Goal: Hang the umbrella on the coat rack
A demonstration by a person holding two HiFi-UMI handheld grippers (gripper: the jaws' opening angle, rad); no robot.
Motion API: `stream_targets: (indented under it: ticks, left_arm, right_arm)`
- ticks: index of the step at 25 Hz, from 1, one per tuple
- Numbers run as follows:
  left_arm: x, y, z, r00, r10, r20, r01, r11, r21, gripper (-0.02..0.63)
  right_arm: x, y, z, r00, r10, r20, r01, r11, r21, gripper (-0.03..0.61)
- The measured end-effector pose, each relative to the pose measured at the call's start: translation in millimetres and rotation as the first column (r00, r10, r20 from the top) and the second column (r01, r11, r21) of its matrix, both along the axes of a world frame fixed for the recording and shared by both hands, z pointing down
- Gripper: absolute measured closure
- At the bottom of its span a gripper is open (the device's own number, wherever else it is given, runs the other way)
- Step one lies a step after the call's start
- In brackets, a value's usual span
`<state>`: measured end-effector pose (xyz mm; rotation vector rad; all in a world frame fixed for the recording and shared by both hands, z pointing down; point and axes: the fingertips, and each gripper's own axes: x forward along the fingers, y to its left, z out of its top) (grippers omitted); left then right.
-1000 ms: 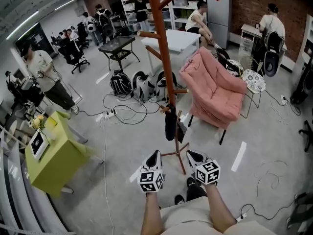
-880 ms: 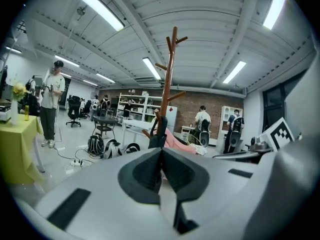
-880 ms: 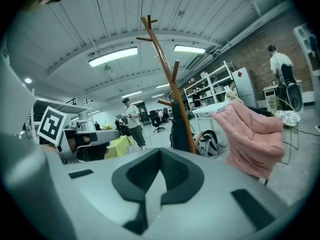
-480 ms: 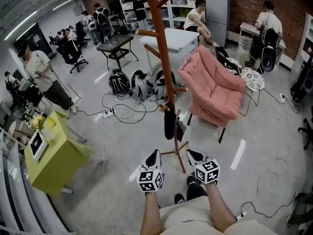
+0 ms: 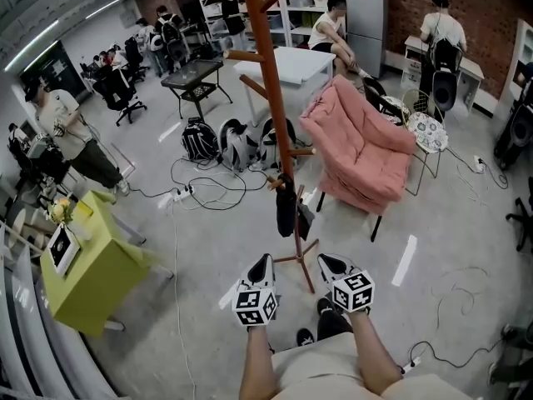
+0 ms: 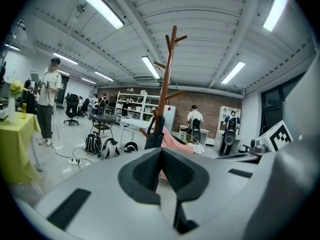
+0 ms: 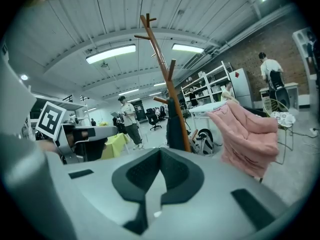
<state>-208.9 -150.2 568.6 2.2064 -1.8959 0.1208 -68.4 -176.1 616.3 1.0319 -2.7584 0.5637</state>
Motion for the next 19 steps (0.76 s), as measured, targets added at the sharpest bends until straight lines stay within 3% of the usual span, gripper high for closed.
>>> stream_targets:
  ticks: [19]
  left_arm:
    - [-7.7,3.9,-1.8,0.999,-0.018,-0.028,0.018,1.000,0.001,0.607]
  right_arm:
    - [-9.3,5.0,-0.6,1.000,-0.025,-0.006,0.025,1.000,0.006,0.575]
